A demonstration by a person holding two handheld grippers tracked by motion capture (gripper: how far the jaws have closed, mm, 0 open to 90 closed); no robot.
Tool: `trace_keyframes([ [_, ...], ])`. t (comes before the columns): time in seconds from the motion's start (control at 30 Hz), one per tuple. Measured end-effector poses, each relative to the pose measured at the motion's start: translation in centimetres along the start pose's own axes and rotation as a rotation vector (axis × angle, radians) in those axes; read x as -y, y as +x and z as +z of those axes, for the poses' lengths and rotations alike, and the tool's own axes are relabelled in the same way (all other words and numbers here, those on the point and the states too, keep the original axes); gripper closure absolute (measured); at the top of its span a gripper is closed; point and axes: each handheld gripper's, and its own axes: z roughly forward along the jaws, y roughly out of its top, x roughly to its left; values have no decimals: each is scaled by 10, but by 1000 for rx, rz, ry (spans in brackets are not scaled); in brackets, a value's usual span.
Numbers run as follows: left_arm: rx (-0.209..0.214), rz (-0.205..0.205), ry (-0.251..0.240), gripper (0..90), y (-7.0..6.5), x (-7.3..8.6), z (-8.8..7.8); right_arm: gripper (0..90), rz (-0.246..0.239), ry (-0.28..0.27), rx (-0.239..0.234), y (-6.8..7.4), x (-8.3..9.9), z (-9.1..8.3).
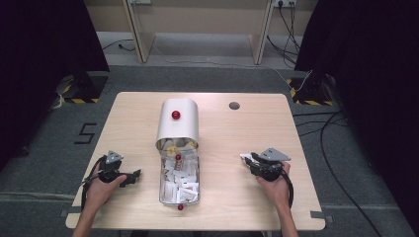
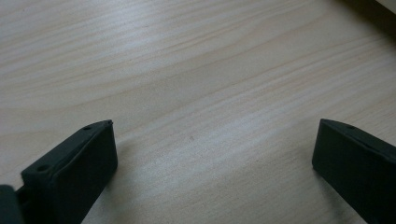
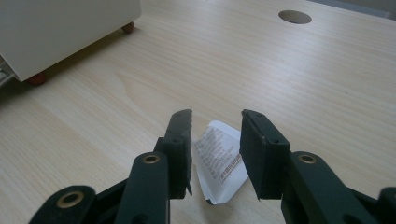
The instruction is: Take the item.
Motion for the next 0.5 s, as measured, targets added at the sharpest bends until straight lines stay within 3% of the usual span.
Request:
trace_keyframes([
  [0.5, 0, 0, 0, 0, 0, 0, 0, 440, 42, 27, 17, 3, 0, -4],
])
